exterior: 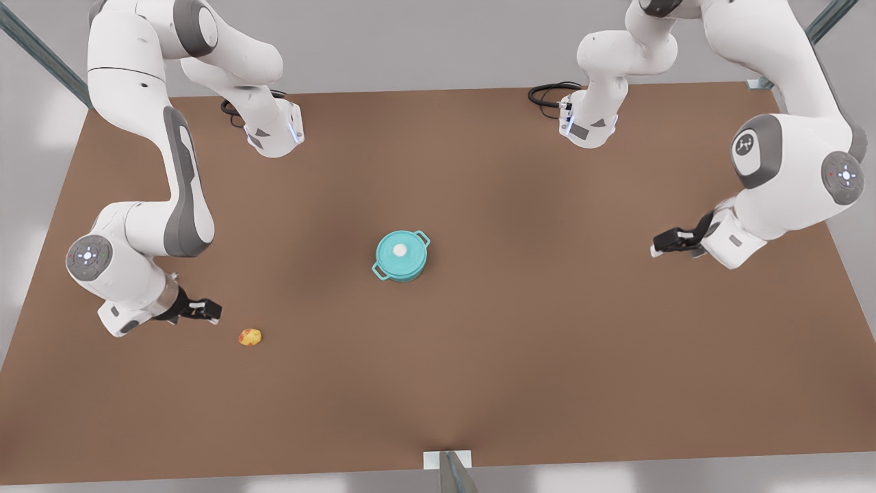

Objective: Open the pot lid and put the potato into the pot

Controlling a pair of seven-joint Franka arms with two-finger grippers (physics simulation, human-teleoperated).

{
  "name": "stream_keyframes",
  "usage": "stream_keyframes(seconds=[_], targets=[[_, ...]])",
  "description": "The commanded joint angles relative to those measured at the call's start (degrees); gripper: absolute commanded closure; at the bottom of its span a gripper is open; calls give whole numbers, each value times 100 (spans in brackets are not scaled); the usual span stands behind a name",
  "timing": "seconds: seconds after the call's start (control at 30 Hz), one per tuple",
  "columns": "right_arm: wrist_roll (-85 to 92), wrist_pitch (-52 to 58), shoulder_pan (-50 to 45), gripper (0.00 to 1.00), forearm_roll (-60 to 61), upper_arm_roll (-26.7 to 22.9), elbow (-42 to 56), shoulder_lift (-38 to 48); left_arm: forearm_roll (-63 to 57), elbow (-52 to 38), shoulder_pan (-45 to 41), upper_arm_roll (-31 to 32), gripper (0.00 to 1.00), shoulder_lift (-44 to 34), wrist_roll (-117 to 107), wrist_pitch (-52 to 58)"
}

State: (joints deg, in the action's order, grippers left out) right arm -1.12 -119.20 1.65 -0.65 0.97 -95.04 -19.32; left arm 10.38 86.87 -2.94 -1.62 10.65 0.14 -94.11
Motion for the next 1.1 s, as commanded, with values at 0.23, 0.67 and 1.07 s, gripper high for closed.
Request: stream_keyframes(seconds=[0.23, 0.67, 1.07], targets=[[-3570, -16, -7, 0, 21, 0, 117, -46, -651, -364, -1585, 847, 0, 314, -2455, -46], [-3992, -1774, -42, 0, 48, -53, -867, -801, -2155, -2210, -4734, 847, 0, 3540, -8425, -2331], [-4141, -2415, -86, 0, 56, -70, -893, -1408, -2172, -2148, -4778, 672, 0, 4094, -7739, -3289]])
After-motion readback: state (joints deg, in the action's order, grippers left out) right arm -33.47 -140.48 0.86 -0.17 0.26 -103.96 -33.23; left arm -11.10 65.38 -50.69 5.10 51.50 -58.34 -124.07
